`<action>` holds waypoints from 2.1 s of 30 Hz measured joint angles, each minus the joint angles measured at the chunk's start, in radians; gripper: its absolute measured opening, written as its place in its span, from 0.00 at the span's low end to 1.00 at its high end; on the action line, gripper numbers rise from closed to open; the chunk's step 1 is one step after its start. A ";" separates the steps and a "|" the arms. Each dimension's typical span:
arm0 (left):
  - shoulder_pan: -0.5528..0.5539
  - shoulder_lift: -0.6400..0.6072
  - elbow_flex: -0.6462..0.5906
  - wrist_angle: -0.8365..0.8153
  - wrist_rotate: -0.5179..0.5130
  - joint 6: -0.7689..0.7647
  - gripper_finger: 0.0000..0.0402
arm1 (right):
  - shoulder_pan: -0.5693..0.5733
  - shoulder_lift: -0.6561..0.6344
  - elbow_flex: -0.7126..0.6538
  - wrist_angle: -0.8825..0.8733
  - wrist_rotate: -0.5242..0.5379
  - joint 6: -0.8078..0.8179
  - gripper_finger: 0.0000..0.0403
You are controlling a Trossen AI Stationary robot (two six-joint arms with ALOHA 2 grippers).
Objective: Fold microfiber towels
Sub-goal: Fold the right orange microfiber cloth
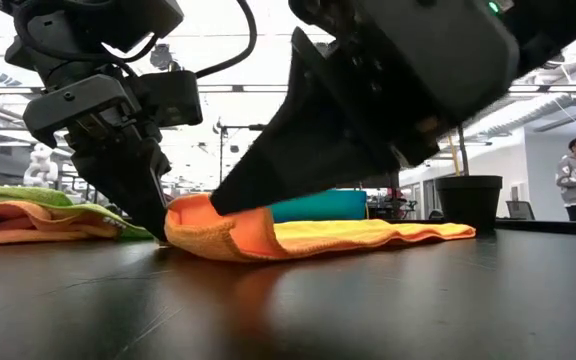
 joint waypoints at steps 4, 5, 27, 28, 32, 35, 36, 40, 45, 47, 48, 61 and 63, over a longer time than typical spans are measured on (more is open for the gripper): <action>0.000 0.000 0.000 0.000 0.000 -0.002 0.03 | -0.003 0.007 0.000 0.022 -0.012 -0.001 0.56; 0.000 0.000 0.000 0.000 -0.001 -0.004 0.02 | -0.005 0.013 0.001 0.028 -0.012 0.000 0.56; 0.000 0.000 0.000 0.000 -0.005 -0.015 0.02 | -0.015 0.070 0.001 0.029 -0.002 -0.014 0.09; -0.002 0.000 0.000 0.000 -0.005 -0.021 0.01 | -0.012 0.064 0.000 0.025 -0.006 -0.022 0.05; -0.033 0.000 0.000 0.003 -0.004 -0.044 0.02 | 0.010 0.013 -0.001 -0.015 -0.029 -0.046 0.02; -0.075 0.000 0.010 0.003 -0.004 -0.044 0.01 | 0.031 -0.043 -0.001 -0.101 -0.030 -0.044 0.01; -0.092 0.000 0.021 0.000 -0.004 -0.042 0.01 | 0.037 -0.058 -0.001 -0.131 -0.030 -0.040 0.01; -0.183 0.000 0.097 -0.002 -0.020 -0.005 0.01 | 0.065 -0.113 -0.001 -0.221 -0.035 -0.035 0.01; -0.291 0.000 0.220 -0.002 -0.087 0.053 0.01 | 0.104 -0.163 -0.001 -0.327 -0.030 -0.007 0.00; -0.322 0.000 0.260 -0.003 -0.117 0.072 0.01 | 0.122 -0.186 -0.001 -0.353 -0.015 0.003 0.00; -0.335 0.000 0.276 -0.006 -0.150 0.076 0.01 | 0.131 -0.196 0.000 -0.361 -0.005 0.005 0.00; -0.398 0.031 0.341 -0.072 -0.151 -0.112 0.01 | 0.228 -0.302 0.002 -0.500 0.029 0.004 0.00; -0.396 0.058 0.374 -0.082 -0.146 -0.108 0.01 | 0.229 -0.318 -0.003 -0.548 0.028 0.042 0.00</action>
